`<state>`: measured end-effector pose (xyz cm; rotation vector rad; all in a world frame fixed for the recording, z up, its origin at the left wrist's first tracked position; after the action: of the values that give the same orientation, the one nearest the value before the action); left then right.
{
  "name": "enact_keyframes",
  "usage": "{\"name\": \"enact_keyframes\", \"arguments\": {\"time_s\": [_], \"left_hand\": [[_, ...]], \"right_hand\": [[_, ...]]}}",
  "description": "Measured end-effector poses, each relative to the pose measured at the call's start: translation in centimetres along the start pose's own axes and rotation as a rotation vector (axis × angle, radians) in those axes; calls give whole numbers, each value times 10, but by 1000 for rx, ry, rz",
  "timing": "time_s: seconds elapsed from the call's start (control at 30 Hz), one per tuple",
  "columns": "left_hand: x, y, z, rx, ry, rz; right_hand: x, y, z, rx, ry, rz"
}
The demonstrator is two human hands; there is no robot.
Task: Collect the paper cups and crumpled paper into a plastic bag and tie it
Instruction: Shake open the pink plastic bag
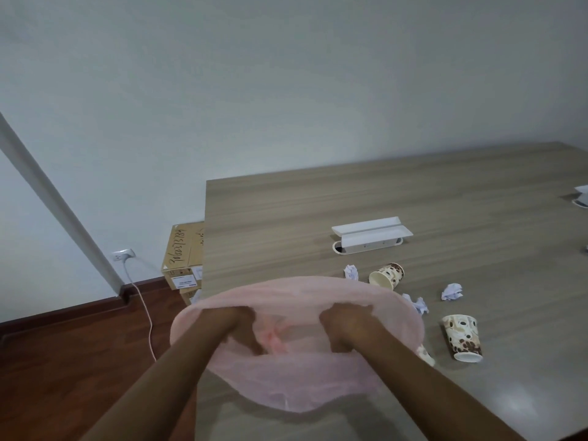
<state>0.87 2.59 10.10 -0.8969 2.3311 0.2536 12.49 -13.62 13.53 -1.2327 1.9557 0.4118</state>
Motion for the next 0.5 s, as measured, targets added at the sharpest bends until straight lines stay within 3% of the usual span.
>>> {"name": "enact_keyframes", "arguments": {"time_s": [0.03,0.1,0.2,0.27,0.4,0.43,0.5], "left_hand": [[-5,-14,-1,95,-51,-133],[-7,-16,15,204,-117,-394],[-27,-16,27,221,-428,-543],[-36,-11,33,162,-606,-589],[-21,-15,30,166,-526,-372],[-15,-21,26,180,-492,-275],[-3,-31,28,190,-436,-128]], "right_hand": [[6,12,4,-109,-63,52],[31,41,5,-297,52,56],[68,67,2,-266,333,18],[85,72,7,-283,397,34],[101,69,9,-397,436,97],[97,68,8,-395,382,140],[79,61,11,-405,75,195]]}}
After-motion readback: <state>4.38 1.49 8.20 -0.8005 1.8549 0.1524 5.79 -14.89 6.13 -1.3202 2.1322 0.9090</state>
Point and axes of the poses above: each hand's wrist, its own z-axis towards the middle knuckle, its own x-axis out of the palm, y = z × x, the point moved 2 cm from there along z, towards the middle knuckle, and after that the axes turned 1 degree about z, right-handed, at the moved point
